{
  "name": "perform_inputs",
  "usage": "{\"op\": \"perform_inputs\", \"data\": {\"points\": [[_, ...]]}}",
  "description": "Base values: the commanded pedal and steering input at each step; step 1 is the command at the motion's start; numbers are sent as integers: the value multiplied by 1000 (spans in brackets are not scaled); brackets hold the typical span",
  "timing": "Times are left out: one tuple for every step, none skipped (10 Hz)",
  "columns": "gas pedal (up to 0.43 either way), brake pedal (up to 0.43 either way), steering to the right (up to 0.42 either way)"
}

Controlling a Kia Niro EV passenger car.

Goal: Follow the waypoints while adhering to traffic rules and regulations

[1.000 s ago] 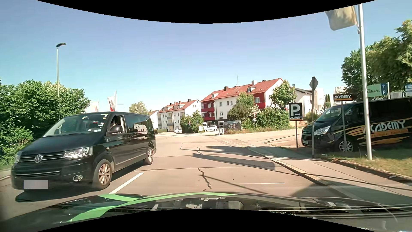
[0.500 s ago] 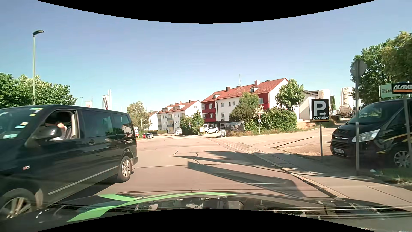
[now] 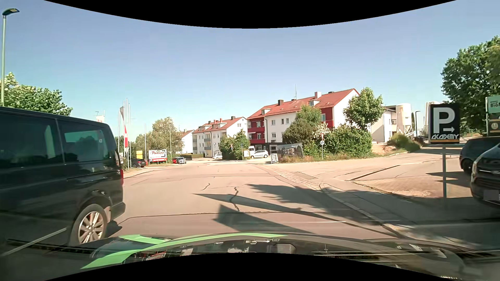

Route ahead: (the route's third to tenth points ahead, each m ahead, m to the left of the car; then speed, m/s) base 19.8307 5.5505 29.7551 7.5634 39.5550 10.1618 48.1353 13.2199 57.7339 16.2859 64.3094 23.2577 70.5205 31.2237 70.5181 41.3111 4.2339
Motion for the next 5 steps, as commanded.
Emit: {"op": "perform_inputs", "data": {"points": [[0,6,-29],[0,24,-29],[0,67,-29],[0,67,-29],[0,61,-30]]}}
